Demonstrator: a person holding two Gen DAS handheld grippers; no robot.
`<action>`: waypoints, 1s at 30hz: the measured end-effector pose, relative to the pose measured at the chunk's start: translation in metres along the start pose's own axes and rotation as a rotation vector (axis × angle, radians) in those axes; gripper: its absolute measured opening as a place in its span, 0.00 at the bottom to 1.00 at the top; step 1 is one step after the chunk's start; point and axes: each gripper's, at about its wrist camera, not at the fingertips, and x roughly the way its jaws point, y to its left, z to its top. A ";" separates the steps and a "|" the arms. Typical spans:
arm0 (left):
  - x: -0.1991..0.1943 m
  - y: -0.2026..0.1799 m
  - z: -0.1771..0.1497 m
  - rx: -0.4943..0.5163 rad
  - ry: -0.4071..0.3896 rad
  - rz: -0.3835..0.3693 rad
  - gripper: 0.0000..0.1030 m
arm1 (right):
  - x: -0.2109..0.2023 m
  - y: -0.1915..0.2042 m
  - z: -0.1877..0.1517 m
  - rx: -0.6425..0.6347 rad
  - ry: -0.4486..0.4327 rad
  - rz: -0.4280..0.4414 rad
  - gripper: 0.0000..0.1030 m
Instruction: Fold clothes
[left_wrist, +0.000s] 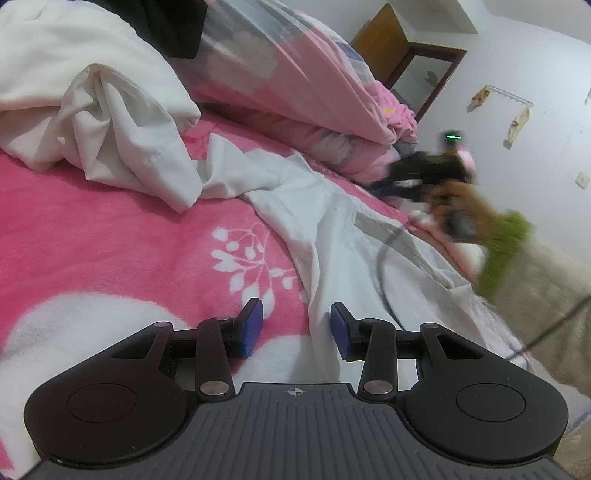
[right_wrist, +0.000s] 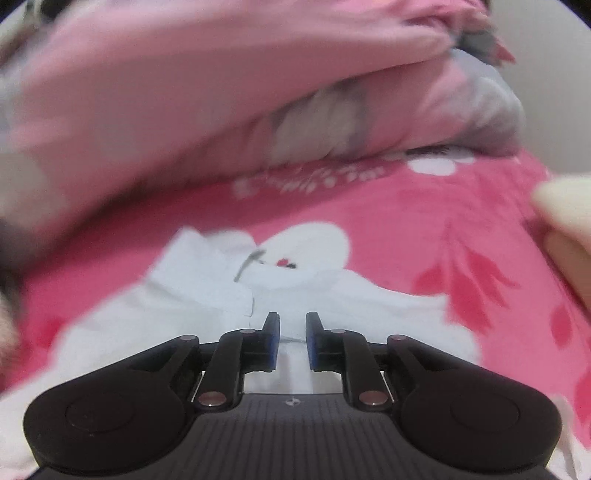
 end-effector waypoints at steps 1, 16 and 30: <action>0.000 0.000 0.000 0.000 0.000 0.002 0.39 | -0.021 -0.007 -0.004 0.023 -0.013 0.028 0.29; -0.005 -0.010 -0.006 0.068 -0.019 0.048 0.41 | -0.142 -0.037 -0.152 0.280 0.125 0.424 0.35; -0.040 -0.033 -0.022 0.054 0.006 0.103 0.45 | -0.140 -0.011 -0.231 0.193 0.184 0.518 0.25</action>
